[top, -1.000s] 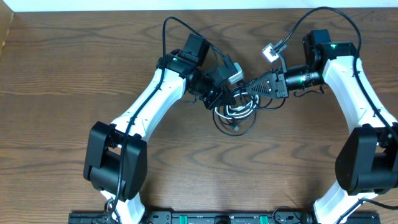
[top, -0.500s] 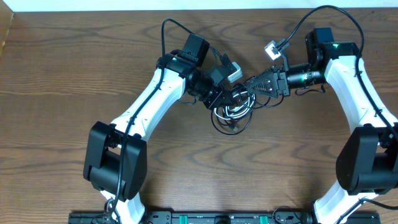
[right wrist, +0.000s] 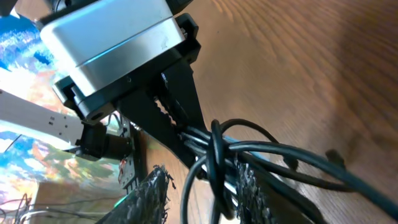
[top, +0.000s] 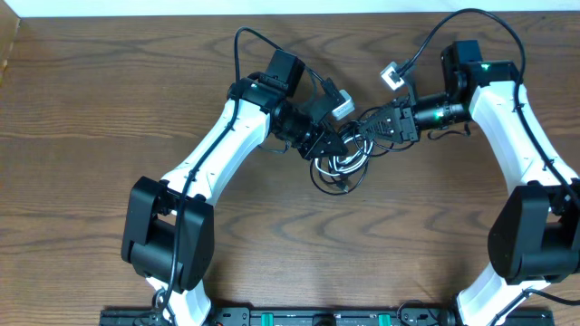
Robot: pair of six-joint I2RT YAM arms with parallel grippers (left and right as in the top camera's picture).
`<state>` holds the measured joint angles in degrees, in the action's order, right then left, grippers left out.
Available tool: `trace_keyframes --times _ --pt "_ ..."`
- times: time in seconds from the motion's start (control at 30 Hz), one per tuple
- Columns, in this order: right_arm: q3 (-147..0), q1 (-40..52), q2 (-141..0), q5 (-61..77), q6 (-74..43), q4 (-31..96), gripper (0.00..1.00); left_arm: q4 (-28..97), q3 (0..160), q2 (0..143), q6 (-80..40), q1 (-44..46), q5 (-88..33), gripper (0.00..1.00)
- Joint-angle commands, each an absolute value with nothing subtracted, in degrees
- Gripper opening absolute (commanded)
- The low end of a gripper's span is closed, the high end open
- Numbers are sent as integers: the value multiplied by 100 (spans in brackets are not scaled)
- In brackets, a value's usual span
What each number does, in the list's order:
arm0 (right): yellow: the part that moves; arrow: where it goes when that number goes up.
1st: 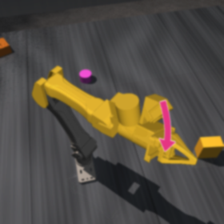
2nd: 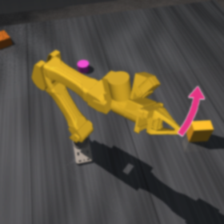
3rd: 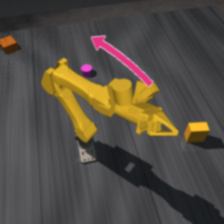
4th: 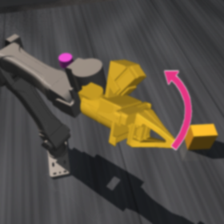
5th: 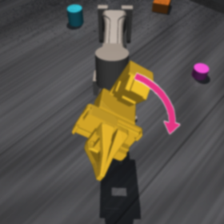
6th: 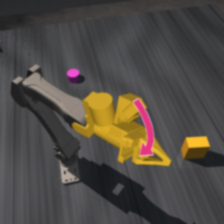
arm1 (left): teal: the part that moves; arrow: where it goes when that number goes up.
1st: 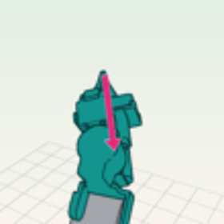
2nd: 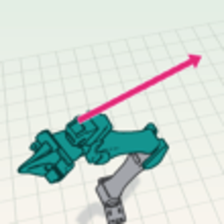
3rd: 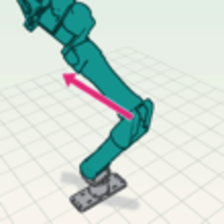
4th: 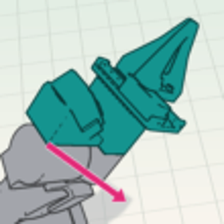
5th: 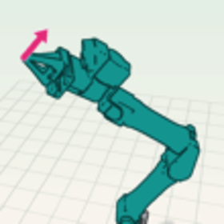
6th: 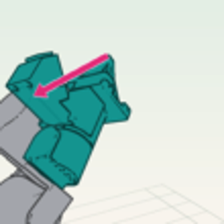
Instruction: Untangle cables
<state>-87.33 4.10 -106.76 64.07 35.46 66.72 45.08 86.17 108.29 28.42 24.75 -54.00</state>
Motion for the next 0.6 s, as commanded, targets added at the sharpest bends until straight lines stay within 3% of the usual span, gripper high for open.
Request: trace_keyframes --times 0.0,0.1,0.13,0.57 --pt "-8849 510 -10510 6335 3583 6659 25 4569 8648 10855 2842 2456 -5909 7" --pt "-8849 508 -10510 6331 3583 6654 4 4648 8648 10855 2842 2456 -5916 8" --pt "-8849 508 -10510 6331 3583 6652 1 4652 8648 10855 2842 2456 -5916 8" --pt "-8851 207 -10436 6910 3564 6648 1 4779 8646 10855 2759 2438 -5575 7"
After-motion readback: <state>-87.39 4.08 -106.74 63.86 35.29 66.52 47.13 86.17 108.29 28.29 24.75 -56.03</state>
